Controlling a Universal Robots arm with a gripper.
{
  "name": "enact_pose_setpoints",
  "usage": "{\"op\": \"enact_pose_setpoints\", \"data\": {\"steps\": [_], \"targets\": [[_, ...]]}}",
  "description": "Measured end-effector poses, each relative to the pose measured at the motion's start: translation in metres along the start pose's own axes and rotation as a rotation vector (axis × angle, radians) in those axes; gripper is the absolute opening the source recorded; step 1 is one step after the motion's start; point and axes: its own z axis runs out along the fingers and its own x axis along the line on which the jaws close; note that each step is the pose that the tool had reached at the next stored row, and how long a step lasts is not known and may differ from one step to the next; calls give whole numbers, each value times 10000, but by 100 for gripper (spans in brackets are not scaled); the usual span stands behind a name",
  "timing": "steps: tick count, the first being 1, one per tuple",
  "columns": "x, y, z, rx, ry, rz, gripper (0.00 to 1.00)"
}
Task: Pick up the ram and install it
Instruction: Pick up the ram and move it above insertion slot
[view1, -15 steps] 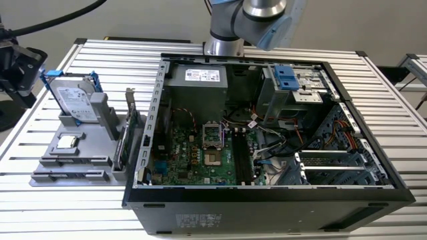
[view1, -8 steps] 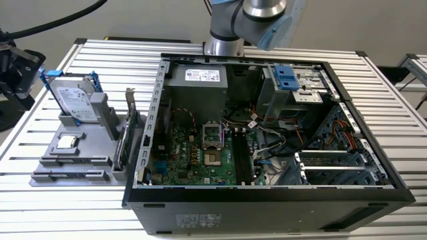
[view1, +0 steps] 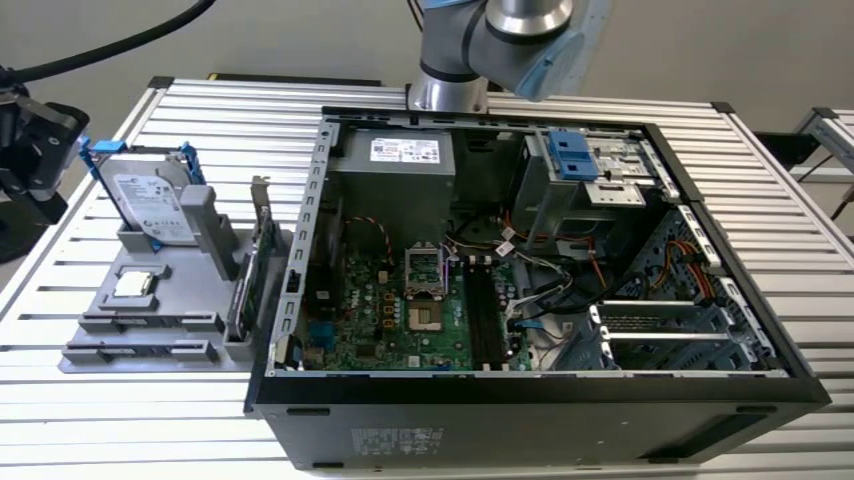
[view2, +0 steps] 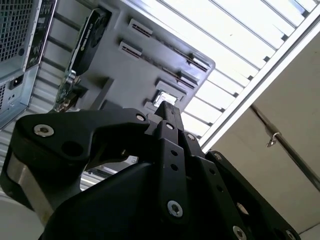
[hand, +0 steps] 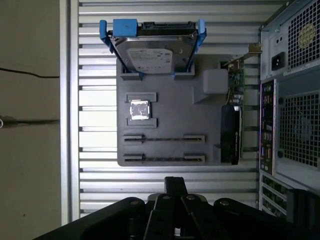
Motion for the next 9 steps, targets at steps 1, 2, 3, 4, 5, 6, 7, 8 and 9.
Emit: {"op": "enact_pose_setpoints", "data": {"steps": [1, 2, 3, 4, 5, 6, 7, 8, 9], "targets": [[0, -1, 0, 0, 1, -1, 0], [0, -1, 0, 1, 17, 0, 0], [1, -1, 0, 1, 31, 1, 0], [0, -1, 0, 1, 32, 1, 0], [0, -1, 0, 1, 33, 1, 0], [0, -1, 0, 1, 34, 1, 0], [0, -1, 1, 1, 35, 1, 0], [0, -1, 0, 1, 37, 1, 0], [0, -1, 0, 1, 38, 1, 0]]}}
